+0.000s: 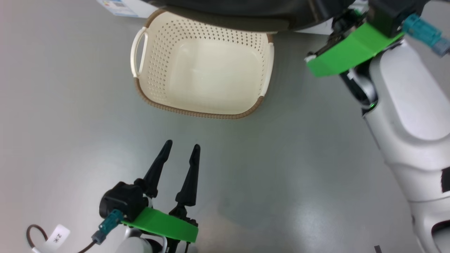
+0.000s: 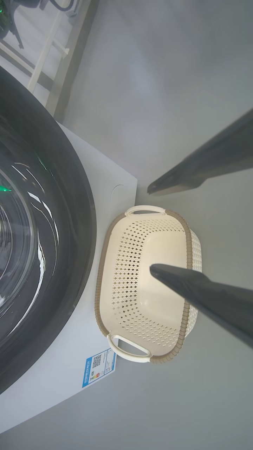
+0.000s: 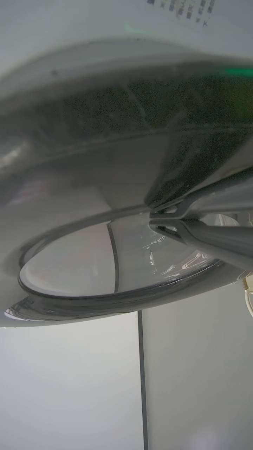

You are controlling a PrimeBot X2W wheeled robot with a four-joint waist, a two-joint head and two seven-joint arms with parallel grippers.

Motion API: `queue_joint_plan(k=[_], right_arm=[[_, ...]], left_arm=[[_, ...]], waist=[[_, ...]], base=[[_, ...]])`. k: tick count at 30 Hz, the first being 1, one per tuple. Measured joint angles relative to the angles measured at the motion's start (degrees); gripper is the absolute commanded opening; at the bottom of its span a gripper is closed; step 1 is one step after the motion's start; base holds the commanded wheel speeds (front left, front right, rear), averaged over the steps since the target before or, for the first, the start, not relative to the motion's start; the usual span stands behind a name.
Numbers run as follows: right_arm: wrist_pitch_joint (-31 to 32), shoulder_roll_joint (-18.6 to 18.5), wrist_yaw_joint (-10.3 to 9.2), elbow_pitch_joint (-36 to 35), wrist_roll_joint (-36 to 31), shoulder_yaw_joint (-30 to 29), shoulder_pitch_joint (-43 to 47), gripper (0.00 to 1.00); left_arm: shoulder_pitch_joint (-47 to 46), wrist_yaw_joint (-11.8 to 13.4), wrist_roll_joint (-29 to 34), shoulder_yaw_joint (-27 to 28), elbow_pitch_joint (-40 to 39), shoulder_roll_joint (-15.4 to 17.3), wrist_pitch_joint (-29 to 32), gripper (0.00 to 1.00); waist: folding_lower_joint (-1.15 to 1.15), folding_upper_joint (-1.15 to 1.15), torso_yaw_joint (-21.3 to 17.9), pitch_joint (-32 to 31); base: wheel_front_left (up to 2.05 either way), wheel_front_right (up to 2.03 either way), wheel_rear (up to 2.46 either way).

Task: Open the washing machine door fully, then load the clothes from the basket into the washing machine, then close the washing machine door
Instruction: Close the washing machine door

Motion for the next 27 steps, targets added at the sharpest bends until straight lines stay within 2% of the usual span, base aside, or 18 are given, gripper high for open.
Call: queue_joint_plan(k=[13, 15, 26, 27], right_arm=[[0.0, -4.04, 0.07, 7.86, -2.15, -3.78, -10.21, 0.0], [-0.02, -4.15, 0.55, 8.79, -2.89, -4.19, -11.0, 0.0], [-0.07, -3.69, 0.47, 8.55, -3.64, -6.24, -8.0, 0.0], [-0.07, -3.56, 0.46, 8.2, -3.31, -6.3, -6.97, 0.05]], left_arm=[[-1.73, 0.57, -0.41, -3.09, -1.82, -0.13, -0.01, 1.0], [-1.73, 0.75, -0.64, -3.3, -1.81, -0.15, -0.01, 1.0], [-1.67, 1.31, -1.19, -2.12, -0.14, -0.18, -0.01, 1.0], [-1.67, 1.31, -1.19, -1.87, 0.24, -0.18, -0.01, 1.0]], waist=[[0.0, 0.0, 4.12, 2.47], [0.0, 0.0, 4.49, 2.63], [0.0, 0.0, 2.99, 0.27], [0.0, 0.0, 2.73, -0.2]], base=[[0.0, 0.0, 0.0], [0.0, 0.0, 0.0], [0.0, 0.0, 0.0], [0.0, 0.0, 0.0]])
